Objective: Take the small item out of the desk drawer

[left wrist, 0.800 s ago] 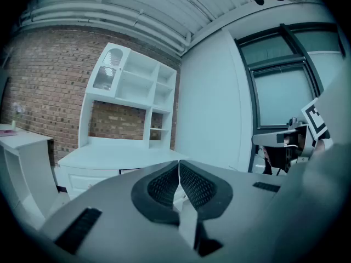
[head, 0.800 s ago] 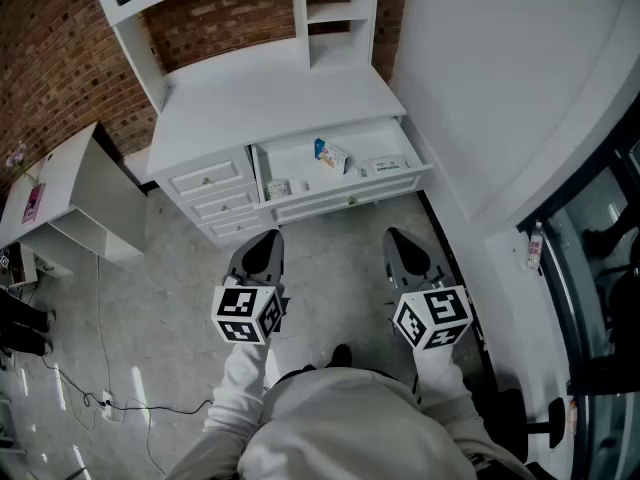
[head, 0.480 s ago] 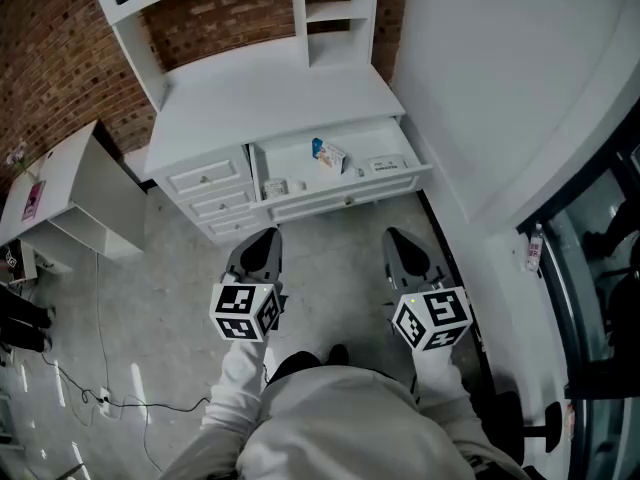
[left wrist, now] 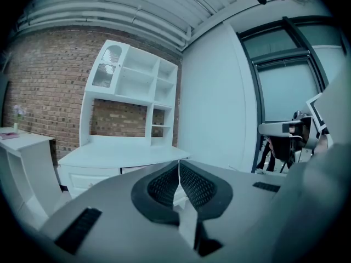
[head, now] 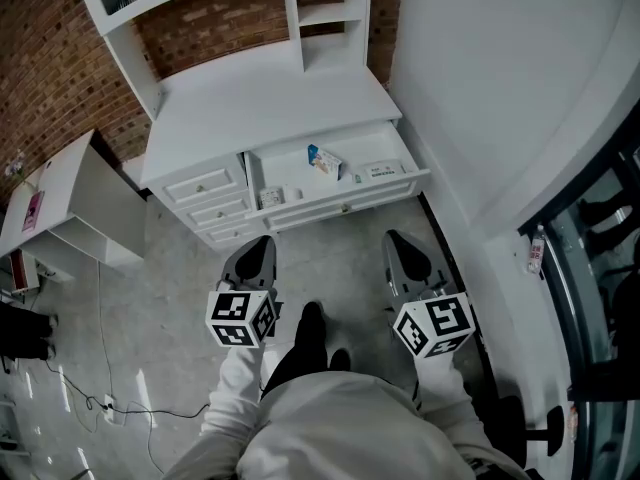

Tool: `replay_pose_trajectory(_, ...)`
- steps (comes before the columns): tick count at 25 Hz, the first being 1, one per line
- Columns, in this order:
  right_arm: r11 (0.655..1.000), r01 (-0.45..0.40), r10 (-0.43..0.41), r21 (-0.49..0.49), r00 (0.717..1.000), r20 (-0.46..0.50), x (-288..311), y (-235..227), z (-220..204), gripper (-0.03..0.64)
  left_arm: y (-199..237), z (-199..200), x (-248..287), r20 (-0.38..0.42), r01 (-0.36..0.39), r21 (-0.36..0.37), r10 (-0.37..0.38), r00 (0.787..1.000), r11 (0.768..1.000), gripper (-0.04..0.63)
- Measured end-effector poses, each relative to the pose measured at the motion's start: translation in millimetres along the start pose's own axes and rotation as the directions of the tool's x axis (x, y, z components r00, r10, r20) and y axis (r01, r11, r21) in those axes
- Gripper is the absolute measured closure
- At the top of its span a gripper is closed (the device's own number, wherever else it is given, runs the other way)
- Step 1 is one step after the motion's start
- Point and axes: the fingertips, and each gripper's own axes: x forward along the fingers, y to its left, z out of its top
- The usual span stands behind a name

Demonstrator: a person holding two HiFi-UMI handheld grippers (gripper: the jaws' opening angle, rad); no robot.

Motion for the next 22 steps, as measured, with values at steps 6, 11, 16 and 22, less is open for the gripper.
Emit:
replay_pose_trajectory(6, 1.000, -0.013, 0.013, 0.007, 1.000, 0.015, 26.0, -7.7, 1.3, 0.585, 15.9, -3.9, 23.4, -0.011, -0.002, -0.006, 0.002, 1.000, 1.000, 0.572)
replay_pose_trajectory(11, 1.000, -0.011, 0.011, 0.016, 1.000, 0.025, 57.3, -18.6, 8.7, 0.566, 37.1, -1.0, 53.6, -0.014, -0.007, -0.019, 0.007, 1.000, 1.000, 0.572)
replay_pose_trajectory(16, 0.999, -0.024, 0.023, 0.025, 0.999, 0.029, 94.5, -32.8, 13.0, 0.500, 57.4, 1.8, 89.5, -0.015, -0.007, -0.029, 0.006, 1.000, 1.000, 0.572)
replay_pose_trajectory(22, 0.999, -0.035, 0.035, 0.037, 0.999, 0.005, 149.7, -47.3, 10.2, 0.461, 87.0, 5.0, 133.6, -0.028, -0.008, -0.040, 0.007, 1.000, 0.999, 0.572)
